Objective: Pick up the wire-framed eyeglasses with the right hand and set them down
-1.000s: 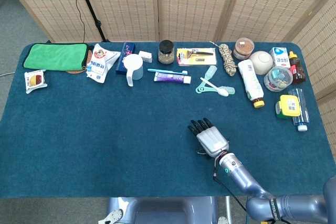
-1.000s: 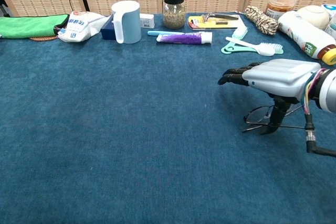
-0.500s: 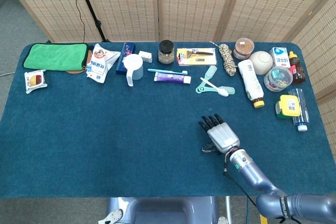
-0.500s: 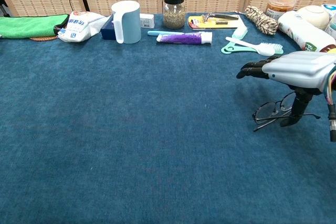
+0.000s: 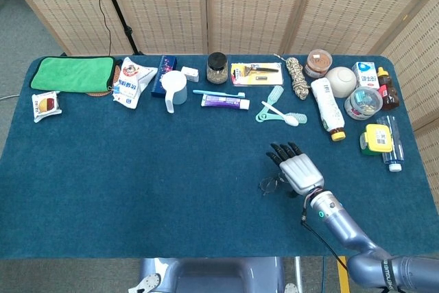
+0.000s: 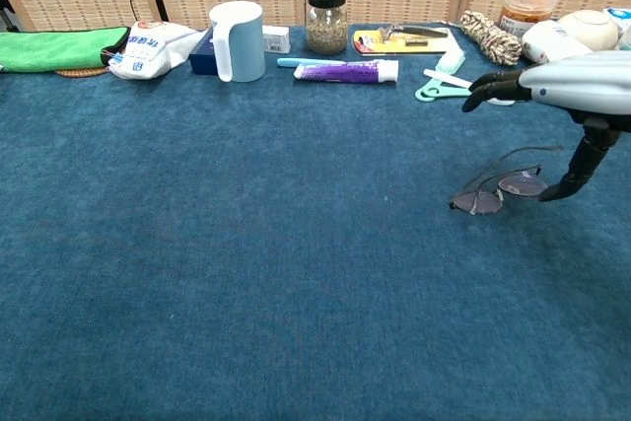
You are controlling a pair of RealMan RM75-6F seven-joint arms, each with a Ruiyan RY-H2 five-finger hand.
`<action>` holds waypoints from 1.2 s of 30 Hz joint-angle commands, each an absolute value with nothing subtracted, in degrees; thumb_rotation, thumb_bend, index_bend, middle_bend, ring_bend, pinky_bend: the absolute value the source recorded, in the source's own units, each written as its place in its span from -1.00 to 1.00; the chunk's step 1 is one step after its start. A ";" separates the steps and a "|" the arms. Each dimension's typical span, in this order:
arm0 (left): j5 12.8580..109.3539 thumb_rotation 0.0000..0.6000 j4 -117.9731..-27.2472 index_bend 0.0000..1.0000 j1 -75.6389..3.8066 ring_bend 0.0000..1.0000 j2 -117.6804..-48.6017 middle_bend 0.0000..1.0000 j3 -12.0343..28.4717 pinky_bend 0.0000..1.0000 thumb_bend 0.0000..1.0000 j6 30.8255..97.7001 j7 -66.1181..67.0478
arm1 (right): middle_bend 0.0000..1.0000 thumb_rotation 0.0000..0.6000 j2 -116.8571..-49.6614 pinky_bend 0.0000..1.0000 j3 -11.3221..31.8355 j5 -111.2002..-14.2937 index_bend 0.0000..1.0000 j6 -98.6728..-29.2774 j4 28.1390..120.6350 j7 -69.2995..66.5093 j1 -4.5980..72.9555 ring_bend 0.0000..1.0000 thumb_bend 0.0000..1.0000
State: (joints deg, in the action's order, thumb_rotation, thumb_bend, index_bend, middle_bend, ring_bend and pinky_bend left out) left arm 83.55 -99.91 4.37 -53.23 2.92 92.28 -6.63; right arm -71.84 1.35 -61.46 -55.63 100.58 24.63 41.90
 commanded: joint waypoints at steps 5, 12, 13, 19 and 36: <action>83.24 0.80 -99.41 -0.81 4.54 -1.00 -53.25 -1.00 2.80 -1.00 -0.26 92.21 -7.08 | -1.00 1.00 -73.35 -1.00 2.97 -60.85 -0.73 -56.13 99.41 25.28 42.08 -1.00 -0.71; 83.04 0.80 -99.09 -0.81 4.72 -1.00 -53.13 -1.00 2.75 -1.00 -0.26 92.29 -7.48 | -1.00 1.00 -74.98 -1.00 4.07 -60.35 -0.73 -56.99 98.41 25.92 42.06 -1.00 -0.71; 83.02 0.80 -99.09 -0.81 4.74 -1.00 -53.13 -1.00 2.76 -1.00 -0.26 92.31 -7.51 | -1.00 1.00 -75.18 -1.00 4.19 -60.38 -0.73 -57.21 98.27 25.88 41.97 -1.00 -0.71; 83.15 0.81 -99.36 -0.81 4.70 -1.00 -53.10 -1.00 2.70 -1.00 -0.26 92.27 -7.19 | -1.00 1.00 -77.25 -1.00 5.63 -60.73 -0.74 -58.98 96.58 24.45 41.29 -1.00 -0.71; 82.73 0.80 -99.48 -0.81 5.23 -1.00 -52.27 -1.00 2.68 -1.00 -0.26 92.83 -7.20 | -1.00 1.00 -85.96 -1.00 7.55 -59.43 -0.83 -58.28 85.80 19.77 40.23 -1.00 -0.71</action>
State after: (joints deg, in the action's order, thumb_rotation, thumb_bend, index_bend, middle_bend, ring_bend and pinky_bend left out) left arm 82.74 -99.49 5.22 -52.29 2.69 92.82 -7.17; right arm -85.44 7.38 -59.57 -58.50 86.37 20.09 40.34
